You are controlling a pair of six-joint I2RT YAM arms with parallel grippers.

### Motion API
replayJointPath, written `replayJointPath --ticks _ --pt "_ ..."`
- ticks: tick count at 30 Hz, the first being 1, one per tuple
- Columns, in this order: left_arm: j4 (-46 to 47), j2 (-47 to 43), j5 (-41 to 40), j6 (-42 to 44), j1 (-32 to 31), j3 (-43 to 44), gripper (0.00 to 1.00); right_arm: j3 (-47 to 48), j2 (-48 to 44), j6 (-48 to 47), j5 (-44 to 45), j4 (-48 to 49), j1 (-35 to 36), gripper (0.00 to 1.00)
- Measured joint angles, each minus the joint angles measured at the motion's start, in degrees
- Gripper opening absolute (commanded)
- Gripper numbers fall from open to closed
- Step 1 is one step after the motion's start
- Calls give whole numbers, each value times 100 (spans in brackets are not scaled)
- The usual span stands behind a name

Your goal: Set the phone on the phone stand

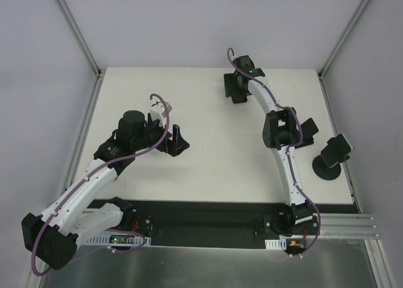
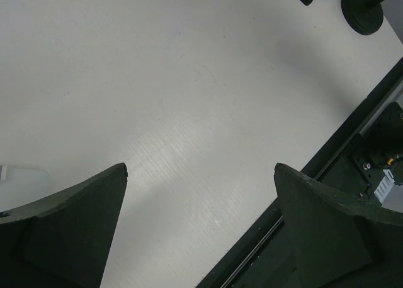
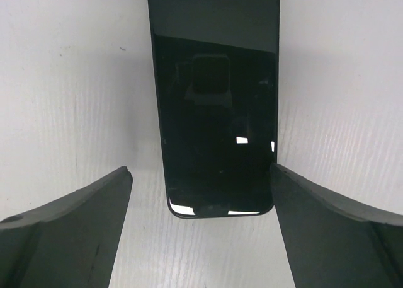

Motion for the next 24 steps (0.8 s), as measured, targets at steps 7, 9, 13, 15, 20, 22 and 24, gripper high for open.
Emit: replayJointPath --ticks 7,9,13,15,20,22,24 --pt "0 0 26 -2 0 0 99 269 131 26 116 -343 -37 89" --pt "0 0 31 -2 0 0 99 289 140 37 155 -439 -52 85" --pt "-2 0 74 -7 0 0 99 407 210 59 153 -562 -94 70" --pt "-2 0 103 -9 0 0 99 431 229 72 133 -588 -107 63" --pt "-2 0 122 -46 0 0 99 448 232 68 131 -608 -120 37" --pt "0 0 125 -57 0 0 99 448 232 68 133 -610 -118 35" --pt "-2 0 125 -76 0 0 99 382 216 52 199 -570 -105 39"
